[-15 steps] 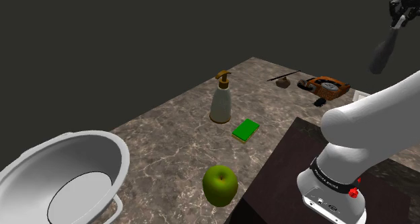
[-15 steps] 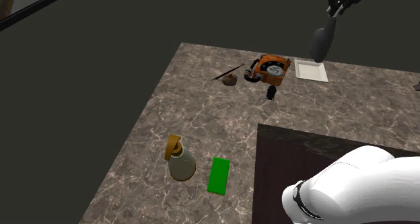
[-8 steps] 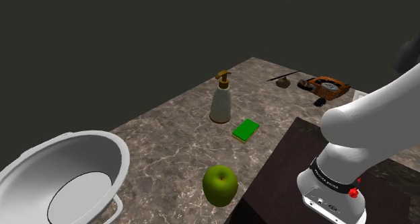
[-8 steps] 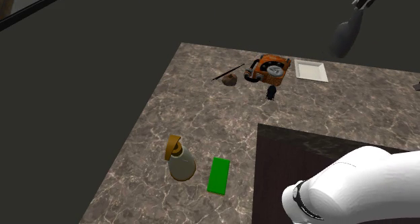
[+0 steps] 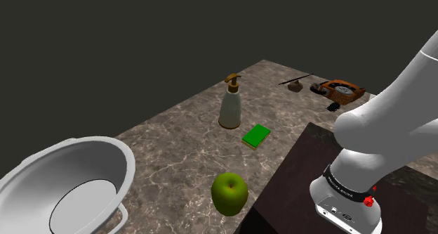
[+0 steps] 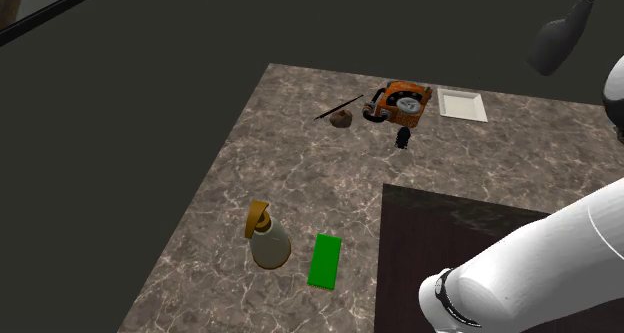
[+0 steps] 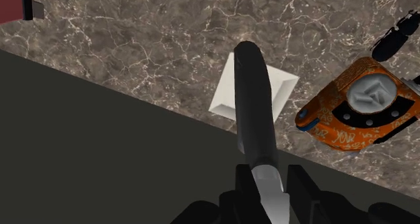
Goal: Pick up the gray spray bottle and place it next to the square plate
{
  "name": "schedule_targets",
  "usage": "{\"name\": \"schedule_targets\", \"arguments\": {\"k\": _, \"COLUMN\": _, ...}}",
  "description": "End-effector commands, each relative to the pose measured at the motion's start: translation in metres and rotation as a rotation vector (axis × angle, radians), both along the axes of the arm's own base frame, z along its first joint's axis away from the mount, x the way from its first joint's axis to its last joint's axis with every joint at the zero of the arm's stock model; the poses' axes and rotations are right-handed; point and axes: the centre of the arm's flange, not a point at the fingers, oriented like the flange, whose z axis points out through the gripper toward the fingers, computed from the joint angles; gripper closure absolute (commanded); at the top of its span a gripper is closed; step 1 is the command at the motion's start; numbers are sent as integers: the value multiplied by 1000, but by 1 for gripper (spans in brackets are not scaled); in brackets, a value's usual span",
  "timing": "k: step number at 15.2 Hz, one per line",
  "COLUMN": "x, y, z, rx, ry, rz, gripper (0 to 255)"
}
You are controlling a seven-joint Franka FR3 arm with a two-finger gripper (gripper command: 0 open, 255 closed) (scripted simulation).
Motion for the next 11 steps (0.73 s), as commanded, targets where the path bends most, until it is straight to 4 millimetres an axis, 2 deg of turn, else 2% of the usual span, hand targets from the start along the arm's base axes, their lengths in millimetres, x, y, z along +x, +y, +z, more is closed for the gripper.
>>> {"name": "schedule_targets", "arguments": {"k": 1, "x": -18, "y": -10, "z": 8, "rx": -3, "ry": -4, "rz": 11, "gripper": 255}}
{"name": "schedule_targets", "arguments": {"k": 2, "x": -20, "y": -10, "z": 8, "rx": -3, "ry": -4, "rz": 10, "gripper": 255}}
{"name": "schedule_targets", "arguments": {"k": 11, "x": -20, "y": -10, "z": -39, "rx": -3, "ry": -4, "rz": 10, "gripper": 255}}
